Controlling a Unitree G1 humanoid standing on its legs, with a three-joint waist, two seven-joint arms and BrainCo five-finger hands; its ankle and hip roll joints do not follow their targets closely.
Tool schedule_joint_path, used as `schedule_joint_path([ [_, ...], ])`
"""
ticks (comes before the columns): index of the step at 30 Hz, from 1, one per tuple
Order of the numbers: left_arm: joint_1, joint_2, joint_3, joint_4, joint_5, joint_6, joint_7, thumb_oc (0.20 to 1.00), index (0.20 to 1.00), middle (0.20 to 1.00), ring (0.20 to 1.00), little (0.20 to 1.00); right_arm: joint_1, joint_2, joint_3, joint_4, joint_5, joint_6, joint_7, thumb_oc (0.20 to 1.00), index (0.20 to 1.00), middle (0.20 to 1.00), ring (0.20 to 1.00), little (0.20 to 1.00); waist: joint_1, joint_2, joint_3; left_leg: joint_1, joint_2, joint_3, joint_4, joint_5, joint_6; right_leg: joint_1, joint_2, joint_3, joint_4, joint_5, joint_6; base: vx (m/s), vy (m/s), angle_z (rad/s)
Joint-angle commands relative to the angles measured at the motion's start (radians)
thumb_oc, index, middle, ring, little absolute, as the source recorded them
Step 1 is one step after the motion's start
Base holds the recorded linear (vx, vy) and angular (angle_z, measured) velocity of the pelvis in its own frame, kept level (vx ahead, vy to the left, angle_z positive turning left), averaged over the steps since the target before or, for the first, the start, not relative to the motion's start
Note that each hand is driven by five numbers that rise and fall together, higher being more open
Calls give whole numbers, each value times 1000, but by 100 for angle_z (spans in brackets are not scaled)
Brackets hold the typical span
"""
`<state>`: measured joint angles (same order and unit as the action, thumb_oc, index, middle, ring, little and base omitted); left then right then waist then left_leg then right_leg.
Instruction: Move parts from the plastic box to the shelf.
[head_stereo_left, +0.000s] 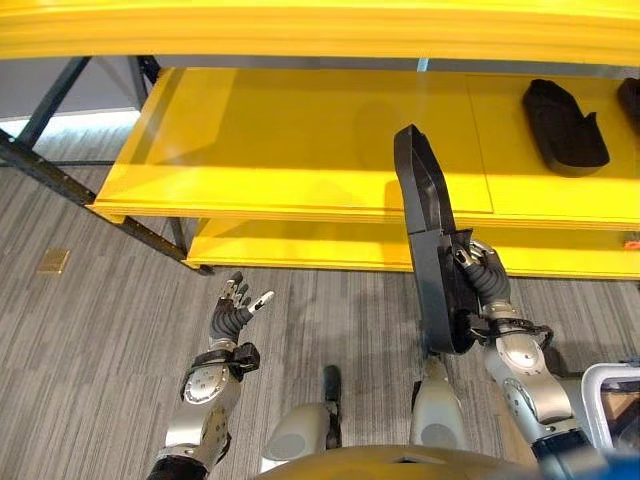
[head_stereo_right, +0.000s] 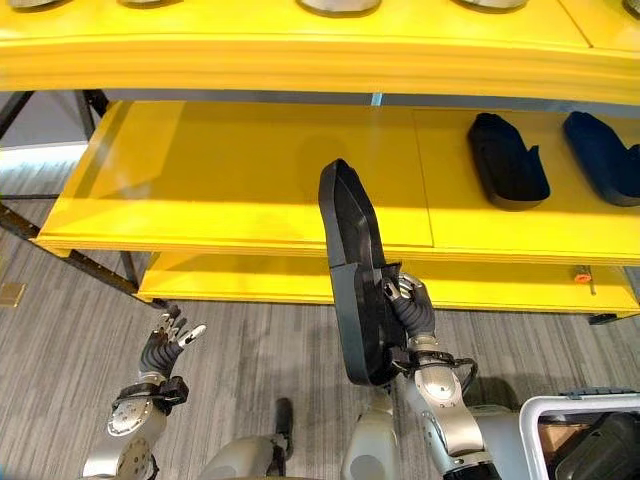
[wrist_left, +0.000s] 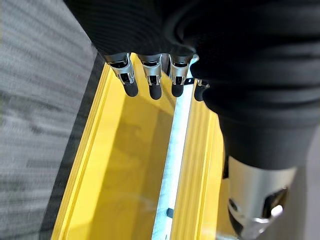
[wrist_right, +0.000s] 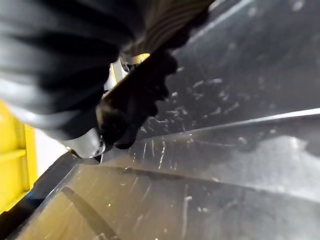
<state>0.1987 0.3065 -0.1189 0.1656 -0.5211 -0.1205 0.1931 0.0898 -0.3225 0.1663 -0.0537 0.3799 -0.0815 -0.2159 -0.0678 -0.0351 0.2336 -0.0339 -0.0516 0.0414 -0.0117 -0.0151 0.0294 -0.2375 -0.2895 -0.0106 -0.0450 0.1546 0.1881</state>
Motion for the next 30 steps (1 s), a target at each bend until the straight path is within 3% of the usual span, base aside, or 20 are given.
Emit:
schedule_joint_path([
  [1,-7,22,37,-75,3,-51,-25,1000,1000,1000,1000,1000,-56,-27,-50,-82,28,-72,19,200,200,200,200,200,3,-5,-27,100,125,-5,23,-98,-77,1,42,-13,62,35,7,326,-372,35],
  [2,8,11,41,-76,2,-48,-30,1000,1000,1000,1000,1000,-42,-34,-54,-88,30,-70,29,200,200,200,200,200,-1,5,-46,124,162,-8,20,-93,-90,9,63,-27,90,0,-9,152,-172,9],
  [5,16,1,39,-78,-5,-45,-35,1000,1000,1000,1000,1000,-33,-41,-61,-94,31,-71,29,200,200,200,200,200,-8,19,-61,121,189,-18,24,-75,-100,14,82,-40,111,-28,-25,158,-229,-5],
  [7,15,2,34,-78,-14,-41,-36,1000,1000,1000,1000,1000,-25,-56,-73,-96,31,-75,28,200,200,200,200,200,-16,35,-72,123,225,-28,25,-30,-118,11,111,-61,153,-70,-43,125,-243,2],
  [11,23,-1,32,-83,-18,-37,-41,1000,1000,1000,1000,1000,-17,-70,-81,-103,26,-78,28,200,200,200,200,200,-17,52,-79,119,253,-39,42,40,-133,19,143,-70,171,-104,-68,94,-178,10],
  [14,32,-6,32,-85,-23,-35,-45,1000,1000,1000,1000,1000,-13,-74,-81,-106,26,-79,31,200,200,200,200,200,-16,58,-84,113,263,-46,68,68,-139,29,160,-71,173,-123,-83,78,-162,0],
  [15,36,-9,34,-86,-27,-31,-48,1000,1000,1000,1000,1000,-11,-78,-75,-103,25,-79,35,200,200,200,200,200,-12,57,-80,84,267,-62,142,123,-145,49,183,-61,166,-139,-107,38,-117,2],
  [16,36,-9,34,-86,-27,-31,-48,1000,1000,1000,1000,1000,-11,-78,-75,-103,25,-79,35,200,200,200,200,200,-13,57,-80,83,267,-62,143,123,-145,48,183,-62,166,-139,-107,40,-181,4],
  [17,36,-8,33,-88,-27,-30,-50,1000,1000,1000,1000,1000,-10,-81,-75,-102,27,-82,35,200,200,200,200,200,-5,48,-71,37,257,-84,224,161,-141,64,188,-56,161,-145,-122,-7,-178,2],
  [18,31,-4,25,-94,-26,-27,-52,1000,1000,1000,1000,1000,-11,-89,-78,-108,28,-87,33,200,200,200,200,200,8,22,-47,-45,212,-107,359,166,-124,88,177,-66,157,-156,-140,4,-205,1],
  [20,29,-3,22,-97,-32,-21,-54,1000,1000,1000,1000,1000,-5,-92,-90,-117,23,-89,23,200,200,200,200,200,9,10,-36,-90,244,-42,284,140,-118,116,152,-87,154,-175,-131,92,-34,35],
  [21,25,-4,13,-93,-25,-22,-55,1000,1000,1000,1000,1000,-4,-96,-99,-117,16,-91,14,200,200,200,200,200,17,16,-39,-101,269,-12,111,119,-125,139,142,-91,139,-185,-113,171,129,64],
  [23,16,-1,1,-82,-3,-26,-47,1000,1000,1000,1000,1000,-11,-100,-97,-106,-1,-91,3,200,200,200,200,200,28,34,-39,-130,269,-45,25,160,-148,146,141,-85,145,-196,-97,140,148,45],
  [24,16,-1,1,-82,-2,-26,-47,1000,1000,1000,1000,1000,-11,-100,-97,-106,-1,-91,3,200,200,200,200,200,28,34,-39,-130,269,-45,24,160,-148,146,141,-85,145,-196,-97,143,204,11],
  [25,19,-5,1,-76,-8,-29,-48,1000,1000,1000,1000,1000,-4,-91,-91,-102,-8,-83,10,200,200,200,200,200,28,43,-47,-115,261,-75,46,119,-147,153,128,-62,158,-202,-84,89,137,-10],
  [27,19,-5,1,-75,-8,-30,-48,1000,1000,1000,1000,1000,-4,-91,-91,-102,-8,-83,10,200,200,200,200,200,29,43,-46,-114,260,-74,50,116,-146,154,128,-60,159,-203,-83,139,181,-38],
  [30,7,28,7,-91,18,-36,-66,1000,1000,1000,1000,1000,24,-55,-112,-98,-4,-72,28,200,200,200,200,200,19,32,-73,-83,207,-11,72,45,-122,201,49,-49,132,-166,-44,219,292,-42],
])
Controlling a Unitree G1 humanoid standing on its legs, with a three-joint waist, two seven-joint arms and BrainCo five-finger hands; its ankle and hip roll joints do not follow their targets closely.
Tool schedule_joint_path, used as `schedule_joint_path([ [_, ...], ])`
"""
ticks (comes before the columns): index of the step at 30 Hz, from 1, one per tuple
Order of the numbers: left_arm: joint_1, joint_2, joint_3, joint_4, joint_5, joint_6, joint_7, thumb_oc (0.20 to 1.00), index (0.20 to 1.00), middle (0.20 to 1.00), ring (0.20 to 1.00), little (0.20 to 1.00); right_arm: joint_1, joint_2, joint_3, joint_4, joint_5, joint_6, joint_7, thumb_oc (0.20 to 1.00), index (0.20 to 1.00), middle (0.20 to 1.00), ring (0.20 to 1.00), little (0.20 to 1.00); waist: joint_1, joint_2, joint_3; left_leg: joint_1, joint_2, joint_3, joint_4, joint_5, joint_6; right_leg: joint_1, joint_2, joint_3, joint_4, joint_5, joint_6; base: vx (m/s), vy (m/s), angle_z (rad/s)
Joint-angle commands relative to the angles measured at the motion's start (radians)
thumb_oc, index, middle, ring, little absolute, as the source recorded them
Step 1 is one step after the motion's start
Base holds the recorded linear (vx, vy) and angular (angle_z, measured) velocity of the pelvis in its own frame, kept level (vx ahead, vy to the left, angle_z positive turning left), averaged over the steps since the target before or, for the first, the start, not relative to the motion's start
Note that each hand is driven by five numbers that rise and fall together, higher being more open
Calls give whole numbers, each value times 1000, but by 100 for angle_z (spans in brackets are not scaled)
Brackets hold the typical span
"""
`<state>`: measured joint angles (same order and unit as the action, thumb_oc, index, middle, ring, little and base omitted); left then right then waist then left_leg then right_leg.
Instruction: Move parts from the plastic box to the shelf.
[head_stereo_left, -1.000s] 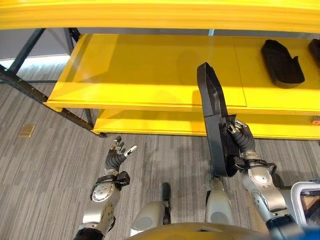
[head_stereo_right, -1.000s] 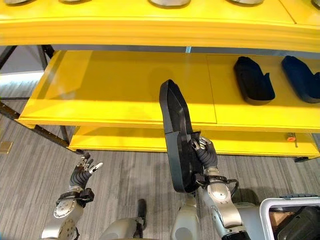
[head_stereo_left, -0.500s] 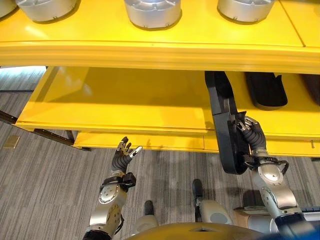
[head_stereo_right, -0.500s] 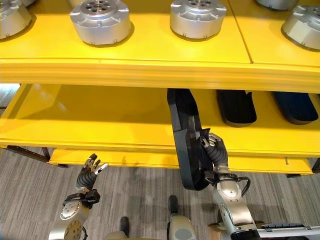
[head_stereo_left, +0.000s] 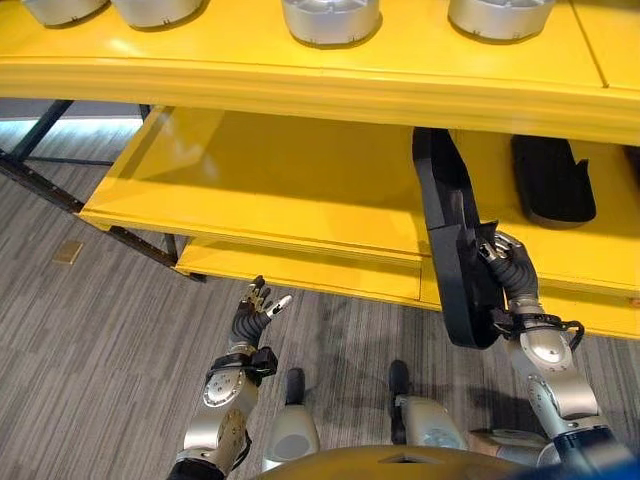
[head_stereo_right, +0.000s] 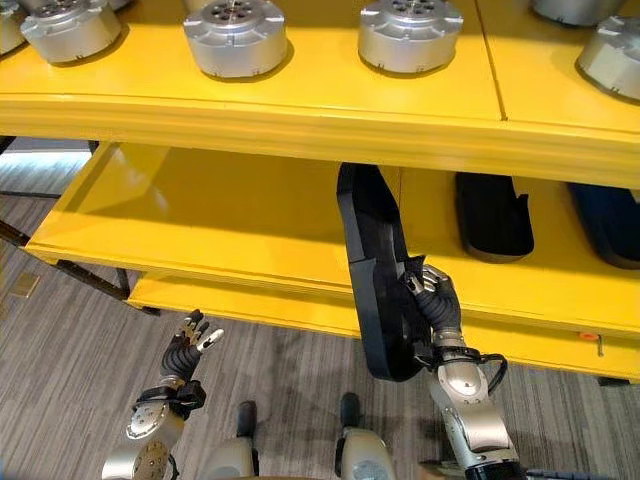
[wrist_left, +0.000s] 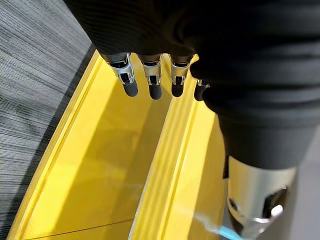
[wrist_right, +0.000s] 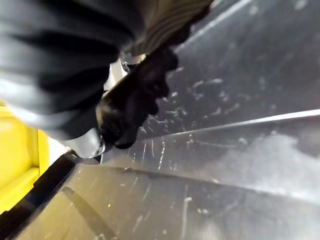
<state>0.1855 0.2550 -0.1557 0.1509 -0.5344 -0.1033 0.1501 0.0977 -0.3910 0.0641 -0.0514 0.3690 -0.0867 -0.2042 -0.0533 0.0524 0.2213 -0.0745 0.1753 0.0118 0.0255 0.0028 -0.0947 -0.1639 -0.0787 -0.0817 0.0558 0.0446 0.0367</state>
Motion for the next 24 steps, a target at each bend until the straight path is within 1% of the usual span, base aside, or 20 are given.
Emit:
schedule_joint_path([
  [1,15,92,47,-79,38,-53,-20,1000,1000,1000,1000,1000,14,18,-8,-97,9,-65,14,200,200,200,200,200,6,-59,-63,-39,-27,29,40,19,5,132,-173,23,26,-51,113,112,201,-27],
  [2,8,104,51,-79,47,-55,-15,1000,1000,1000,1000,1000,6,22,-5,-91,11,-66,15,200,200,200,200,200,7,-62,-63,-39,-36,36,49,7,9,132,-184,26,21,-45,119,104,206,-35],
  [3,-9,122,58,-77,51,-54,-5,1000,1000,1000,1000,1000,-16,28,1,-83,10,-63,9,200,200,200,200,200,11,-70,-64,-43,-49,52,70,-14,17,132,-206,31,7,-27,132,71,153,-19],
  [4,-9,122,58,-77,51,-54,-5,1000,1000,1000,1000,1000,-16,28,1,-83,10,-63,9,200,200,200,200,200,11,-70,-64,-43,-49,52,71,-14,17,132,-206,32,7,-27,132,65,179,-6],
  [5,-23,136,73,-84,54,-61,11,1000,1000,1000,1000,1000,-60,30,4,-78,14,-68,-6,200,200,200,200,200,16,-78,-62,-60,-58,64,105,-37,23,122,-222,36,-7,-8,140,25,86,0],
  [6,-23,136,74,-83,54,-61,11,1000,1000,1000,1000,1000,-61,30,4,-77,14,-68,-6,200,200,200,200,200,16,-78,-62,-62,-58,64,107,-38,23,121,-222,36,-7,-8,141,40,135,-8],
  [9,-46,137,68,-91,44,-67,28,1000,1000,1000,1000,1000,-118,32,5,-80,13,-76,-40,200,200,200,200,200,17,-83,-48,-102,-63,72,161,-65,34,103,-238,41,-9,2,144,-2,65,-6],
  [11,-52,135,65,-91,42,-67,29,1000,1000,1000,1000,1000,-127,32,4,-81,13,-77,-46,200,200,200,200,200,17,-84,-45,-116,-63,71,173,-69,35,97,-241,40,-9,4,144,-64,29,-3],
  [12,-87,138,37,-100,33,-69,31,1000,1000,1000,1000,1000,-175,27,5,-90,-1,-84,-77,200,200,200,200,200,12,-81,-19,-177,-67,68,219,-76,30,59,-251,39,-4,11,143,-108,20,-1],
  [13,-88,138,37,-100,33,-69,31,1000,1000,1000,1000,1000,-176,27,5,-89,-1,-84,-78,200,200,200,200,200,12,-80,-20,-182,-66,67,223,-78,30,55,-250,39,-3,10,143,-187,34,3],
  [15,-112,147,7,-113,31,-73,30,1000,1000,1000,1000,1000,-254,15,15,-82,-29,-87,-118,200,200,200,200,200,8,-73,8,-236,-70,65,260,-85,31,2,-251,44,14,12,140,-140,24,2],
  [17,-124,149,-1,-115,31,-76,30,1000,1000,1000,1000,1000,-291,9,20,-73,-34,-90,-133,200,200,200,200,200,8,-70,17,-258,-68,67,276,-88,31,-24,-250,49,25,13,139,-107,16,-2],
  [18,-140,155,-18,-124,25,-82,34,1000,1000,1000,1000,1000,-359,-1,32,-53,-48,-89,-168,200,200,200,200,200,10,-65,40,-292,-67,70,301,-92,33,-68,-246,59,48,14,138,-124,20,-5],
  [21,-157,167,-40,-141,19,-85,37,1000,1000,1000,1000,1000,-450,-19,42,-23,-67,-79,-206,200,200,200,200,200,12,-64,70,-345,-61,70,345,-101,33,-130,-235,73,93,7,133,-127,1,-10],
  [22,-157,167,-40,-141,19,-85,37,1000,1000,1000,1000,1000,-451,-19,42,-22,-67,-79,-207,200,200,200,200,200,12,-64,70,-346,-61,70,347,-101,33,-132,-235,73,94,7,133,-99,-7,-7],
  [23,-162,172,-44,-148,14,-88,38,1000,1000,1000,1000,1000,-486,-27,47,-9,-70,-77,-220,200,200,200,200,200,16,-60,83,-360,-56,68,368,-112,34,-155,-227,79,120,-2,131,-82,-1,-5],
  [24,-166,177,-49,-152,14,-88,37,1000,1000,1000,1000,1000,-512,-36,51,3,-75,-73,-228,200,200,200,200,200,16,-62,90,-374,-57,69,374,-108,35,-176,-224,83,133,1,129,-76,-1,-12],
])
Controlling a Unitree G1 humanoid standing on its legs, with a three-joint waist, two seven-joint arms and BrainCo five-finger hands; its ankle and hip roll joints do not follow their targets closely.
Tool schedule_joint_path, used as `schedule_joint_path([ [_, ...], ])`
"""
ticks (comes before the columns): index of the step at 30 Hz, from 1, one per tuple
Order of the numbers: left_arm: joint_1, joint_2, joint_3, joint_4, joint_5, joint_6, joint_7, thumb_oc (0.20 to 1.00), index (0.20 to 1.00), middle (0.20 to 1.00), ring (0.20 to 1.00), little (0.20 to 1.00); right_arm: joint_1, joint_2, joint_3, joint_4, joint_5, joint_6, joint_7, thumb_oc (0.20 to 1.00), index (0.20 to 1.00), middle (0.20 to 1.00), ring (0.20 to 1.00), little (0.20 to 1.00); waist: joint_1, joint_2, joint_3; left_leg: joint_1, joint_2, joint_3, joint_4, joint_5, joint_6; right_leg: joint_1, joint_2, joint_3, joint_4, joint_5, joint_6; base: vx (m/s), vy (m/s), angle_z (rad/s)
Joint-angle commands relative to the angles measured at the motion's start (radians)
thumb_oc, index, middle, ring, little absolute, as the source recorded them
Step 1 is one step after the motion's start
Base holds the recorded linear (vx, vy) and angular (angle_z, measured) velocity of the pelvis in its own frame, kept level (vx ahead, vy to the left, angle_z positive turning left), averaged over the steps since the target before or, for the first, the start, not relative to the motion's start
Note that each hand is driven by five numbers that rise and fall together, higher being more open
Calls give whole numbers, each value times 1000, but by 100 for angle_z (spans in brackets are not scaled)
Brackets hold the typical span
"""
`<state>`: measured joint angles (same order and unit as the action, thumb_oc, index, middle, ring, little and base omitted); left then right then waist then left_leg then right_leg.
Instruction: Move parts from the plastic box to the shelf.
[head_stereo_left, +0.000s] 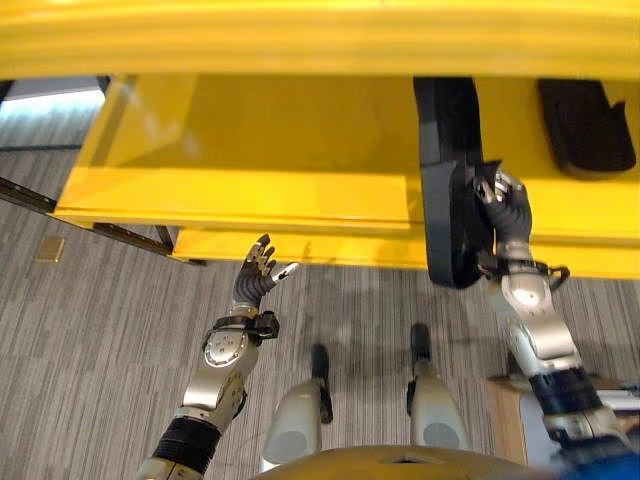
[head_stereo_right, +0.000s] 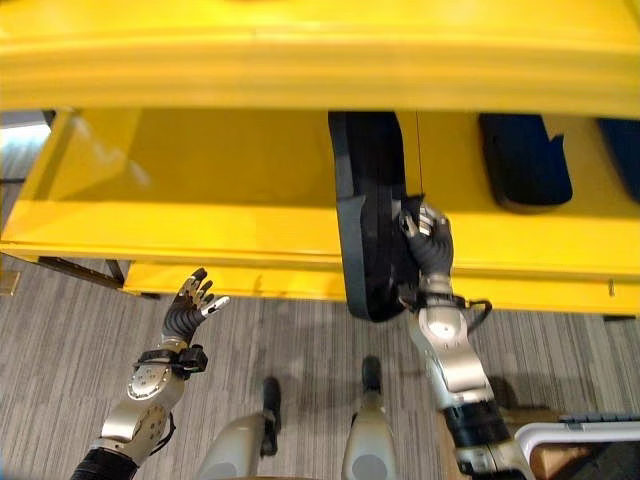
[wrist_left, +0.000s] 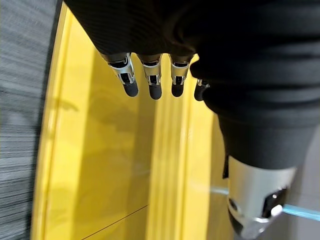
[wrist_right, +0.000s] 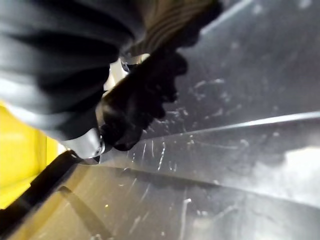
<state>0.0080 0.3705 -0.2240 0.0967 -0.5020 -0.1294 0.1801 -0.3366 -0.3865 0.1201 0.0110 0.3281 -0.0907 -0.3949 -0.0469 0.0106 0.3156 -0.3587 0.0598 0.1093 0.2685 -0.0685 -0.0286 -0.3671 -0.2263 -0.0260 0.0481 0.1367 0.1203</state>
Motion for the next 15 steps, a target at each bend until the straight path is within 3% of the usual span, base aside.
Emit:
schedule_joint_path([
  [1,10,61,19,-97,-19,-62,7,1000,1000,1000,1000,1000,-80,-41,-5,-58,-33,-70,-37,200,200,200,200,200,11,-19,-3,-92,61,-28,138,-44,-31,25,-74,29,148,-97,45,-120,-13,-12],
  [5,-36,90,-14,-121,-41,-62,10,1000,1000,1000,1000,1000,-267,-116,2,70,-14,-50,-102,200,200,200,200,200,23,-11,36,-216,74,-54,244,-68,-32,-129,-51,45,300,-142,27,-146,-37,-11],
  [13,-59,96,-46,-131,-56,-56,7,1000,1000,1000,1000,1000,-413,-193,-2,190,-13,-33,-147,200,200,200,200,200,34,-6,43,-316,73,-85,315,-81,-35,-235,-44,41,414,-187,10,-61,-32,9],
  [15,-67,115,-67,-140,-64,-58,1,1000,1000,1000,1000,1000,-564,-253,32,318,-1,-18,-172,200,200,200,200,200,48,-6,43,-350,71,-93,333,-83,-37,-269,-42,39,446,-197,5,-43,-26,6],
])
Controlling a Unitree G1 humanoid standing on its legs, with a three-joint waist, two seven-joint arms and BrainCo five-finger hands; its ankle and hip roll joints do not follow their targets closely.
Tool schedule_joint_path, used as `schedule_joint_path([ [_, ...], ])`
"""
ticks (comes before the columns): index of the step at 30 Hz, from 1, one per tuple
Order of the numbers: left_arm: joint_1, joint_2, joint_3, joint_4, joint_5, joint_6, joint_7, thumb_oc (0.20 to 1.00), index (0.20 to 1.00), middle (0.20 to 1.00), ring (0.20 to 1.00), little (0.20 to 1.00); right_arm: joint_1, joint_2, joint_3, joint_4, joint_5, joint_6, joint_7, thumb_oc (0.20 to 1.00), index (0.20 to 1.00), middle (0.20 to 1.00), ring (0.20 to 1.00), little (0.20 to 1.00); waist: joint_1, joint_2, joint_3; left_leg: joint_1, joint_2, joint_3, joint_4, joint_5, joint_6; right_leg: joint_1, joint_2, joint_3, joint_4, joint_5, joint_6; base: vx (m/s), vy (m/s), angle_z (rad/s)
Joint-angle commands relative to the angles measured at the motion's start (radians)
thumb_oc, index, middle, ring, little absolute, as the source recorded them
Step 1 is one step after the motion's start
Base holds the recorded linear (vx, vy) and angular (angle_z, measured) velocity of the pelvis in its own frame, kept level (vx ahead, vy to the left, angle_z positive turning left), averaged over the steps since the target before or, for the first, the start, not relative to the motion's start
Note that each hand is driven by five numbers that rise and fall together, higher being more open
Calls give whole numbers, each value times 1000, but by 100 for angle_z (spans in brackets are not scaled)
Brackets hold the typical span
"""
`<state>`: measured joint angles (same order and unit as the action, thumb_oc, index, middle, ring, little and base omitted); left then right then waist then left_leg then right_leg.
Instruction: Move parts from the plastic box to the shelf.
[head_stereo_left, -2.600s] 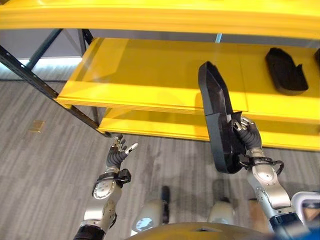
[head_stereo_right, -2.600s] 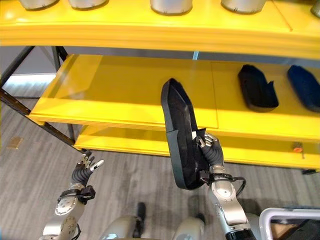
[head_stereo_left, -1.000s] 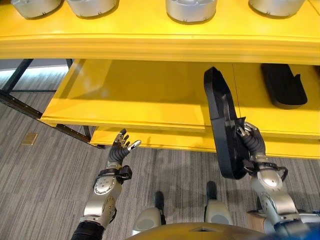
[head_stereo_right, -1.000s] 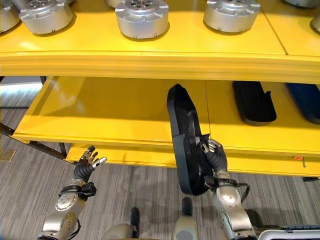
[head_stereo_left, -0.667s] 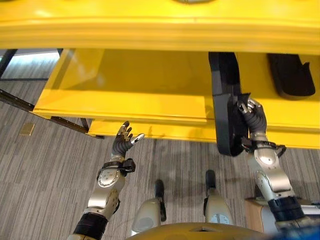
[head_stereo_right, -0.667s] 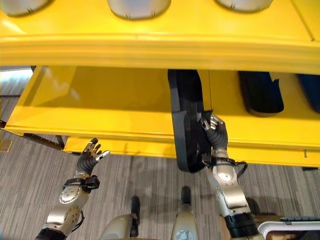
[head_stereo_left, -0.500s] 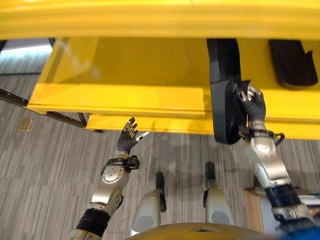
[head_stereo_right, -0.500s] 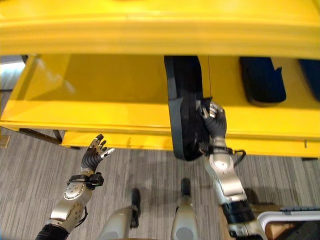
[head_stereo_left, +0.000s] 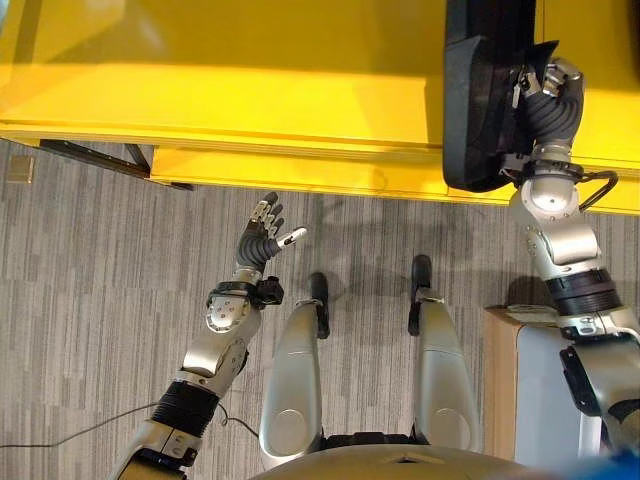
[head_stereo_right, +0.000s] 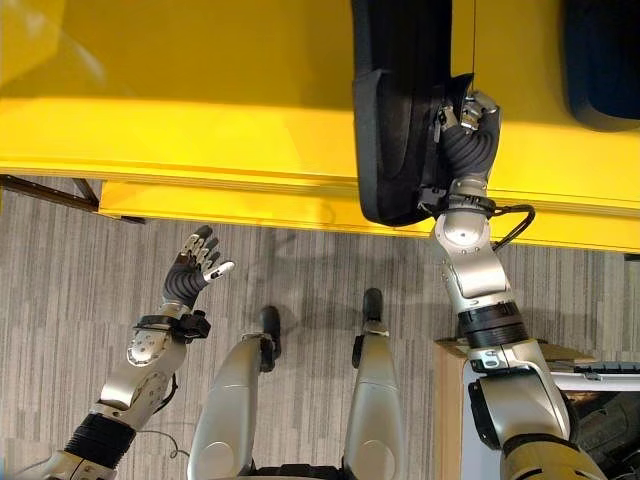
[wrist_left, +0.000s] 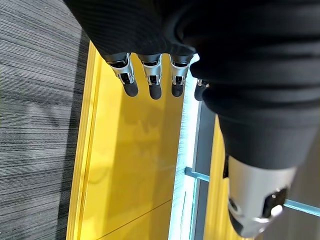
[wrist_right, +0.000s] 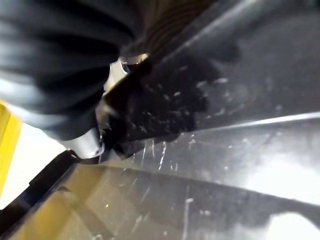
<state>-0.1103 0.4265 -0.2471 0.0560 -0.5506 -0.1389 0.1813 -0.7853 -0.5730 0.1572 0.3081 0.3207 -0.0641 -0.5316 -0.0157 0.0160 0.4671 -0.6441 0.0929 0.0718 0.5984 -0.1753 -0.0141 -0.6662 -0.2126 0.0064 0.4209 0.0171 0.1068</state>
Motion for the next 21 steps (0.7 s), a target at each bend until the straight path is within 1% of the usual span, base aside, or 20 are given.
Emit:
schedule_joint_path([
  [1,48,65,-48,-103,-18,-50,-1,1000,1000,1000,1000,1000,-155,-80,8,56,10,-42,-40,200,200,200,200,200,21,-10,-107,-73,37,-58,9,24,-52,22,-54,8,80,-79,18,-32,-7,5],
  [2,41,70,-57,-107,-28,-52,-3,1000,1000,1000,1000,1000,-231,-104,44,121,7,-33,-42,200,200,200,200,200,26,-9,-108,-85,35,-60,12,24,-53,9,-55,3,91,-86,16,58,-14,6],
  [3,38,74,-66,-110,-39,-53,-6,1000,1000,1000,1000,1000,-300,-118,81,179,2,-21,-43,200,200,200,200,200,32,-9,-112,-83,39,-66,22,-7,-60,8,-52,2,111,-118,17,-19,-5,6],
  [4,36,73,-65,-110,-39,-54,-6,1000,1000,1000,1000,1000,-306,-118,84,183,3,-23,-42,200,200,200,200,200,30,-9,-106,-95,37,-62,19,21,-54,-3,-54,2,104,-93,13,77,-11,5],
  [5,35,76,-72,-110,-43,-55,-7,1000,1000,1000,1000,1000,-335,-121,100,213,1,-15,-43,200,200,200,200,200,34,-10,-112,-88,37,-68,27,-9,-60,3,-53,3,116,-119,16,-90,9,3],
  [6,32,74,-71,-110,-43,-55,-7,1000,1000,1000,1000,1000,-342,-122,103,217,2,-18,-43,200,200,200,200,200,32,-9,-107,-101,34,-65,24,19,-54,-8,-55,3,109,-94,12,81,1,7],
  [7,22,77,-81,-109,-52,-56,-6,1000,1000,1000,1000,1000,-395,-123,135,263,3,-10,-40,200,200,200,200,200,36,-10,-112,-96,35,-69,31,-10,-60,-3,-52,4,118,-121,14,-87,18,8],
  [8,15,77,-86,-109,-55,-57,-5,1000,1000,1000,1000,1000,-426,-121,150,289,8,-9,-38,200,200,200,200,200,36,-11,-106,-111,31,-66,28,17,-53,-14,-54,1,110,-96,10,88,17,10],
  [9,7,78,-100,-105,-63,-57,-6,1000,1000,1000,1000,1000,-476,-115,172,345,21,-7,-37,200,200,200,200,200,41,-11,-111,-105,29,-71,36,-13,-57,-8,-52,1,120,-122,14,8,19,6],
  [10,6,77,-99,-105,-64,-57,-6,1000,1000,1000,1000,1000,-480,-115,174,348,22,-8,-36,200,200,200,200,200,41,-10,-110,-105,30,-71,38,-16,-57,-7,-51,1,122,-125,14,92,10,3],
  [14,-13,89,-124,-108,-76,-62,-9,1000,1000,1000,1000,1000,-593,-116,232,497,70,-7,-24,200,200,200,200,200,51,-13,-115,-117,23,-77,39,-18,-55,-11,-54,-8,119,-125,15,8,11,4],
  [18,-23,99,-127,-110,-91,-70,2,1000,1000,1000,1000,1000,-694,-102,277,677,163,-20,-2,200,200,200,200,200,64,-12,-116,-127,15,-84,47,-21,-52,-8,-56,-18,119,-129,14,14,21,5],
  [21,-27,101,-130,-107,-95,-71,3,1000,1000,1000,1000,1000,-718,-91,287,728,199,-23,5,200,200,200,200,200,68,-11,-116,-130,11,-84,47,-21,-51,-4,-58,-22,115,-128,13,2,5,1],
])
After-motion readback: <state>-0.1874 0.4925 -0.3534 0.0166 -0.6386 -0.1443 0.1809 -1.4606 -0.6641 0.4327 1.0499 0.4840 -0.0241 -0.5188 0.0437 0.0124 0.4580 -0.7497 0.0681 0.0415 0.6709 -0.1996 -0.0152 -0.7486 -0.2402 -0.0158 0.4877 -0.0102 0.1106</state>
